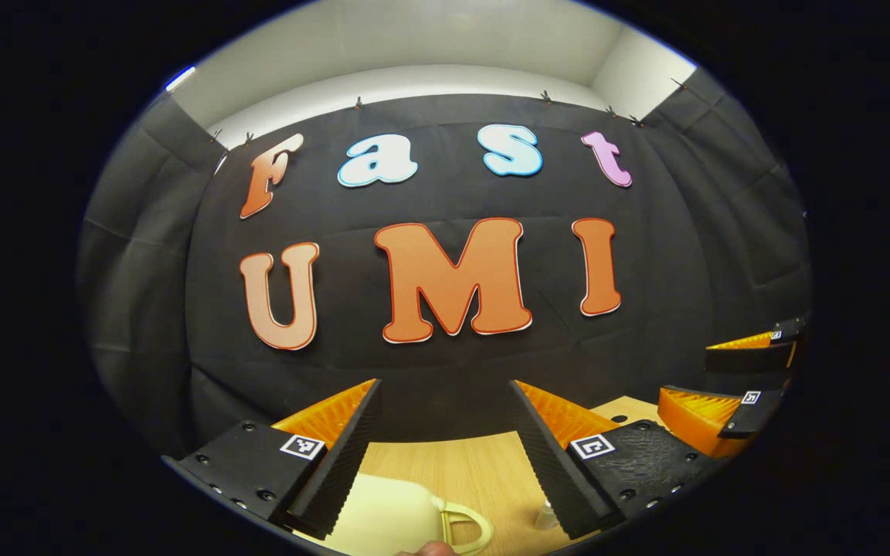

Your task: First open the suitcase, pack the skin care products into it, and then close the suitcase.

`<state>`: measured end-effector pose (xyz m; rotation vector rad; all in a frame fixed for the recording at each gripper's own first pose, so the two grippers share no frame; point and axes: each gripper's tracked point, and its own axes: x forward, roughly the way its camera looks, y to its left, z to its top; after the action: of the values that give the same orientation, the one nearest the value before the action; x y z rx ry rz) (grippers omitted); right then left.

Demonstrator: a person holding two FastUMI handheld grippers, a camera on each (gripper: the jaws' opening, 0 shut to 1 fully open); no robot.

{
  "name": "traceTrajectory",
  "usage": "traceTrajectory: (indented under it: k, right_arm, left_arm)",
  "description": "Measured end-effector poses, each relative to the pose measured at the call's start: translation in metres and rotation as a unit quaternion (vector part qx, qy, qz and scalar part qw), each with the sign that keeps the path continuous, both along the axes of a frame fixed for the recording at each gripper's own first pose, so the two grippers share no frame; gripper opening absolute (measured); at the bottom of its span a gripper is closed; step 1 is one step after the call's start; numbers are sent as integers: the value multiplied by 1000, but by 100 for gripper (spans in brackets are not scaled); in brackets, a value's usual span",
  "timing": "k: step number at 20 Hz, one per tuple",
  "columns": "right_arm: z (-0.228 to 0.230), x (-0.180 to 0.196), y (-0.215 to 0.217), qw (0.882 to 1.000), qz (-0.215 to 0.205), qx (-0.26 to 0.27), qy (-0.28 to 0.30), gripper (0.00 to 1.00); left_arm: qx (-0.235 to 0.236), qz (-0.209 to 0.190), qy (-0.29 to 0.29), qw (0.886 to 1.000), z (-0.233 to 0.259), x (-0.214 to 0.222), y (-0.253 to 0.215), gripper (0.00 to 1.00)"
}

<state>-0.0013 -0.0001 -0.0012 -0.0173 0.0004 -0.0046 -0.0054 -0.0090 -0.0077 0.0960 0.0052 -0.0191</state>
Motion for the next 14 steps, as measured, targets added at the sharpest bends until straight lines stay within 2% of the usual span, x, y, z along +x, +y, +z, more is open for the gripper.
traceTrajectory:
  k: [7,11,14]
  right_arm:
    - [-6,4,-25,1000,-25,-1,7,94]
    - [-14,7,-47,999,-43,-9,14,94]
    - [-22,6,-62,998,-58,-9,23,94]
  left_arm:
    - [82,-42,71,993,-70,-6,-18,99]
    - [125,-83,143,978,-132,-7,-29,99]
    - [165,-85,176,967,-171,-13,-24,99]
